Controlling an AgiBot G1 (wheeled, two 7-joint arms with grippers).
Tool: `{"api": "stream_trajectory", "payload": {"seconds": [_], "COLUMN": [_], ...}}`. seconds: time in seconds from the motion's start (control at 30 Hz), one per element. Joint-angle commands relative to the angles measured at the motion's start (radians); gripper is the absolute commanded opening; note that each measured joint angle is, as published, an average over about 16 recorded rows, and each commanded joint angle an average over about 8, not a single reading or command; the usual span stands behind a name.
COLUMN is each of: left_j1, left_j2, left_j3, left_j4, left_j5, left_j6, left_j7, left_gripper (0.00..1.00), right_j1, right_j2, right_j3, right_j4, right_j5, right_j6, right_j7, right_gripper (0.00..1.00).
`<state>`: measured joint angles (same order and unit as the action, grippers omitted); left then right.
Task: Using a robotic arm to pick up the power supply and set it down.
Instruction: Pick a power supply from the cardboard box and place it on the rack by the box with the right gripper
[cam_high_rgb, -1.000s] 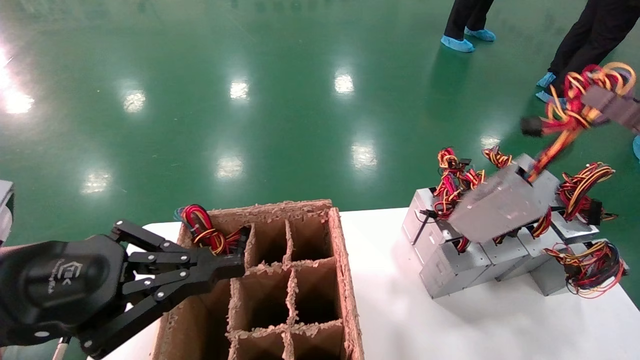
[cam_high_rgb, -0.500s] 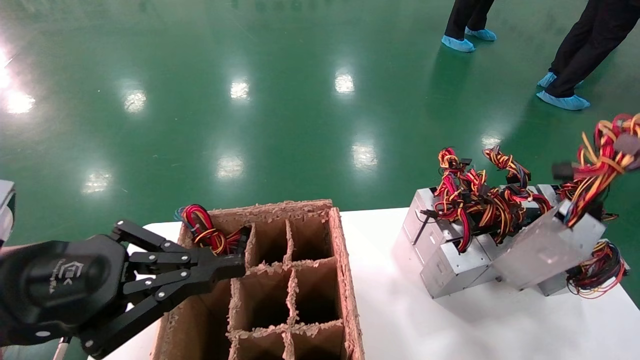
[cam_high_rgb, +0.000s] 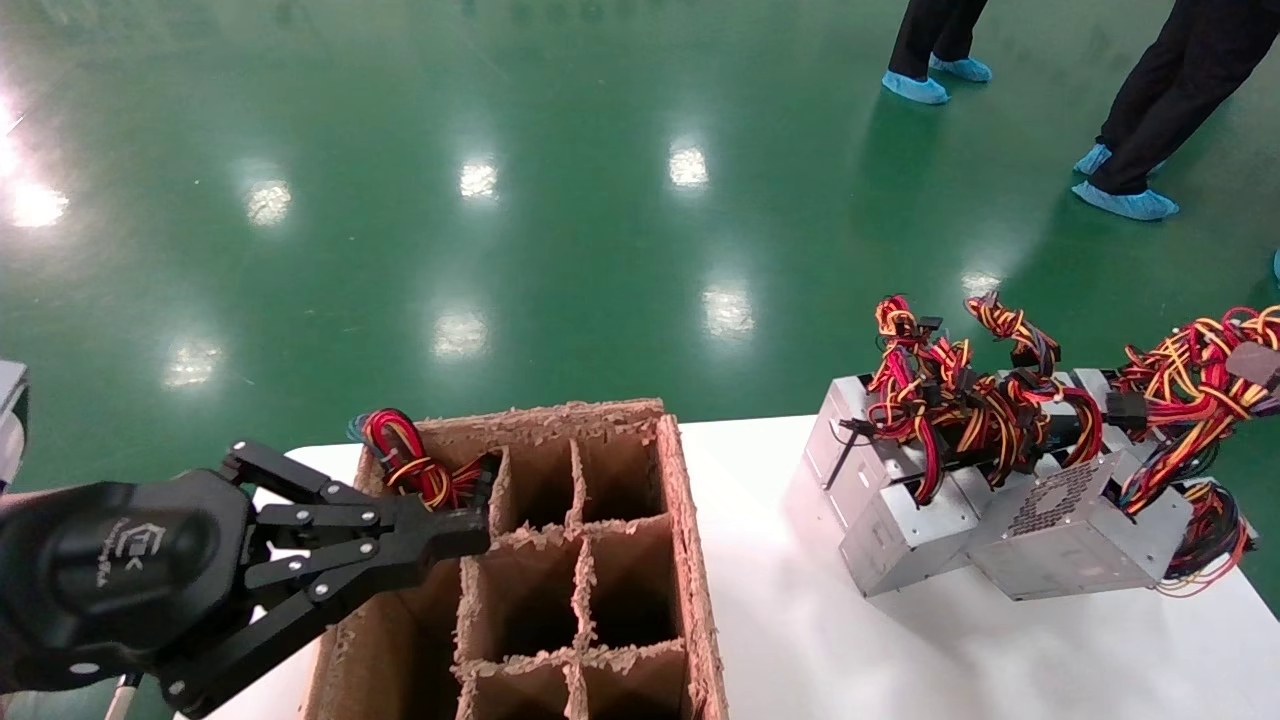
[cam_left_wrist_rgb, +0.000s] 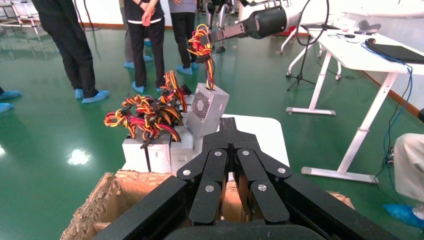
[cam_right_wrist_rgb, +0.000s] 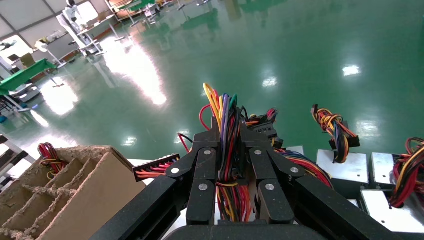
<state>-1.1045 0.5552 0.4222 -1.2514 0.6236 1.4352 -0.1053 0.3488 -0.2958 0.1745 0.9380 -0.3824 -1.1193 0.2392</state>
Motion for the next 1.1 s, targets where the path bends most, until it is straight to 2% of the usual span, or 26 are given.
{"api": "stream_trajectory", "payload": {"seconds": [0.03, 0.57, 0.83, 1.1], "left_j1": [0.0, 0.0, 0.0, 0.0], "left_j2": [0.0, 0.0, 0.0, 0.0], "left_j3": [0.0, 0.0, 0.0, 0.0], "left_j4": [0.0, 0.0, 0.0, 0.0], "left_j5": [0.0, 0.0, 0.0, 0.0], "left_j6": [0.0, 0.0, 0.0, 0.0], "left_j7": [0.0, 0.0, 0.0, 0.0], "left_gripper": [0.0, 0.0, 0.0, 0.0], "right_j1": [-0.028, -0.238, -0.305, -0.295], "right_j2": [0.004, 0.015, -0.012, -0.037], "right_j3": [0.019, 0.185, 0.201, 0.138], "right_j4": [0.008, 0.018, 0.093, 0.19], "right_j5": [0.009, 0.027, 0.001, -0.029], "right_j6": [0.006, 0.03, 0.146, 0.293], "right_j7": [-0.002, -0.008, 0.015, 0.049], "right_gripper": [0.0, 0.0, 0.0, 0.0]}}
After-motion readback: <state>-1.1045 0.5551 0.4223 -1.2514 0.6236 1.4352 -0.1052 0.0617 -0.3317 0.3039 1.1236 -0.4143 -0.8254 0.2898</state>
